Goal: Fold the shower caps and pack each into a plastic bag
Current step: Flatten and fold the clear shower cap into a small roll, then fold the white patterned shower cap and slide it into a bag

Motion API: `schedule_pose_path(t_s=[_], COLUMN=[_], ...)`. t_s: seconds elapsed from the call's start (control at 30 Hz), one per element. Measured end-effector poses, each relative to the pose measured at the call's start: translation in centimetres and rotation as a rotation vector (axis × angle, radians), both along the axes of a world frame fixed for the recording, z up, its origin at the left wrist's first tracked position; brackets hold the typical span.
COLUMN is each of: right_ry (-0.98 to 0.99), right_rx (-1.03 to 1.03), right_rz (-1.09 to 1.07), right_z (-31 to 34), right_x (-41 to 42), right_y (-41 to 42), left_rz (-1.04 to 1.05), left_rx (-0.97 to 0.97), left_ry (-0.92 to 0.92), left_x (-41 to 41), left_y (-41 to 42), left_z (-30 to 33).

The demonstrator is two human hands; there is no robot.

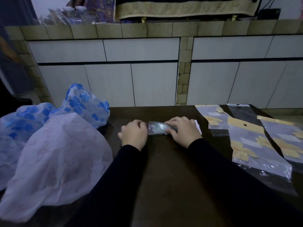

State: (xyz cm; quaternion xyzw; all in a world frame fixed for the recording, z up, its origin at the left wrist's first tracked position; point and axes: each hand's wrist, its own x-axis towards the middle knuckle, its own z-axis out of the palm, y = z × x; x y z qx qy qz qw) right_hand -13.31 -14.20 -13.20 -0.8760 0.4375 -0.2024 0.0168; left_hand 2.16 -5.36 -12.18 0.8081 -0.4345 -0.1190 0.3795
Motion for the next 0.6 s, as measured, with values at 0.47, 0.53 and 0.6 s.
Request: schedule_pose_path(t_s=[0.47,0.53,0.6], right_ry=[0.004,0.0,0.002], right_rx=[-0.076,-0.074,-0.076], right_rz=[-0.132,-0.135,-0.136], right_z=[-0.5,-0.6,-0.7], right_x=[4.6,5.5,6.4], right_y=[-3.8,-4.9,-6.0], left_rz=[0.131,0.133,0.135], left_rx=[0.428,0.429,0.432], left_ry=[-0.336,-0.347,-0.357], left_x=[0.4,0.3,0.4], left_y=[-0.1,-0.1,-0.1], left_z=[-0.9,-0.8,-0.8])
